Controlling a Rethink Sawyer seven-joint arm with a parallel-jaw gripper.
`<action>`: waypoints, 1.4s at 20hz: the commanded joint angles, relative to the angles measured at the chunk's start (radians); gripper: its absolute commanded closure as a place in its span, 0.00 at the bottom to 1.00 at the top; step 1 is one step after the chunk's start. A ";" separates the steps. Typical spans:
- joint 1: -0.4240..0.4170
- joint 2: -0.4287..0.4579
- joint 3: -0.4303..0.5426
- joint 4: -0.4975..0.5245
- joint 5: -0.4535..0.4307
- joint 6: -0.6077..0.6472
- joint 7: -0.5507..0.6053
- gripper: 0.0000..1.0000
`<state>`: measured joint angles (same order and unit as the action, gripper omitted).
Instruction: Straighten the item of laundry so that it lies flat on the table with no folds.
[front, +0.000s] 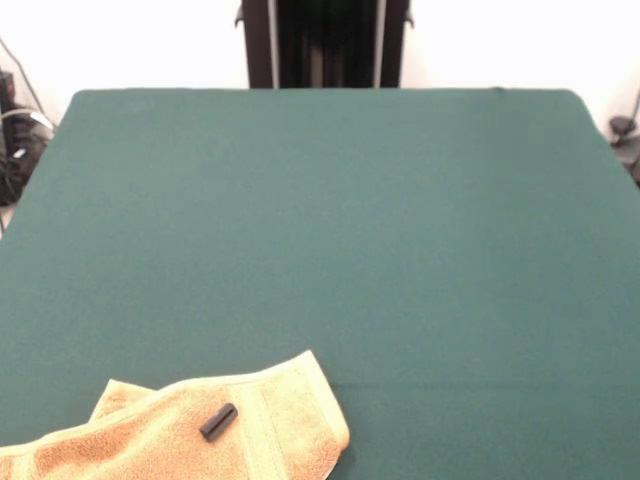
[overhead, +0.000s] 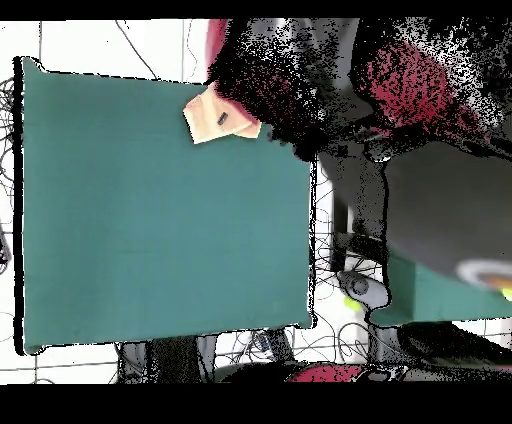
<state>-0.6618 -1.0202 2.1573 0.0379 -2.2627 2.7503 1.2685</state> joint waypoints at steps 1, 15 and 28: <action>-0.029 0.102 0.083 -0.005 0.417 0.142 -0.146 1.00; 0.032 0.063 0.139 0.005 0.235 0.086 -0.101 1.00; 0.075 0.005 0.082 0.031 0.205 0.078 -0.009 1.00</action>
<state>-0.6948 -0.9766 2.2307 0.0361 -2.0121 2.7750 1.2683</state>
